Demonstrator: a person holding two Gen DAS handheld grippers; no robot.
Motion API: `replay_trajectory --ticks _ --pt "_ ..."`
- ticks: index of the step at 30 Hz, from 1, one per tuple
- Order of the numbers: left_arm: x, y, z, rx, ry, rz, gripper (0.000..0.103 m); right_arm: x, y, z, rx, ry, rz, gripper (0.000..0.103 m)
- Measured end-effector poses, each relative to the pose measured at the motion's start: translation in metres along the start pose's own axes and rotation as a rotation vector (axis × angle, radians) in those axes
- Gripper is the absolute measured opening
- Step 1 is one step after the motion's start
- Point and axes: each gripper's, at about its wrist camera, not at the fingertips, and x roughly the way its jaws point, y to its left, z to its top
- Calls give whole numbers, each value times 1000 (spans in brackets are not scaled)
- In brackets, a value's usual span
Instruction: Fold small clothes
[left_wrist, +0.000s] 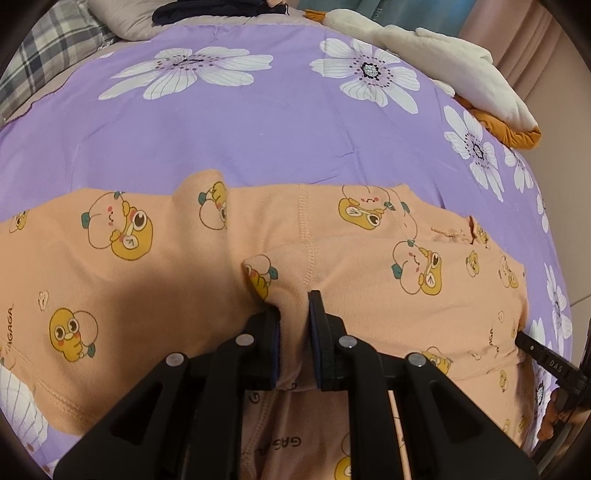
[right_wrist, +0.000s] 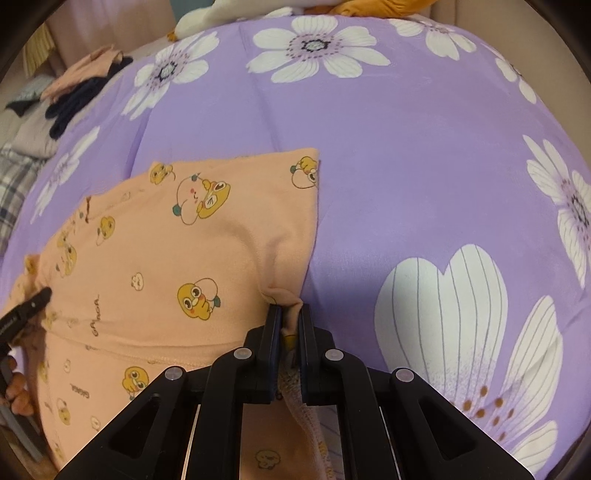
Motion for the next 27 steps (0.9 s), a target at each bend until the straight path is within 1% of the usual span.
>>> replay_trajectory --ticks 7,10,12,13,14,15,16,17,18,20,21,23,25,27 --pt "-3 3 2 -47 15 -20 15 -1 3 -4 2 -13 -5 3" --pt "-8 4 -4 -29 -15 -40 15 -3 3 -6 5 -22 -8 3" --pt "-12 4 -7 -29 -23 -40 16 -3 3 -7 6 -28 -10 3" --pt "-15 2 -7 -20 -20 -37 20 -4 3 -7 4 -30 -12 3" --pt "-17 0 -7 -10 -19 -37 27 -4 3 -8 4 -31 -13 3" --pt "-20 -3 -8 2 -23 -36 32 -4 2 -8 5 -32 -13 3" --pt "-23 -4 -9 5 -25 -36 40 -4 2 -7 8 -32 -12 3" --pt "-28 -7 -9 12 -32 -36 46 -4 2 -7 10 -34 -12 3" --pt "-31 -8 -10 18 -41 -35 49 -4 2 -7 11 -36 -13 3" --pt "-42 -13 -10 38 -79 -30 59 -5 2 -9 10 -46 -16 4" --pt "-48 -13 -9 45 -97 -23 61 -6 2 -10 8 -50 -19 4" --pt "-60 -9 -6 33 -125 -15 73 -7 5 -11 -7 -61 -34 4" --pt "-73 2 -2 -4 -154 6 77 -8 8 -12 -17 -70 -50 4" --pt "-85 17 2 -52 -188 50 77 -8 10 -12 -28 -77 -64 5"
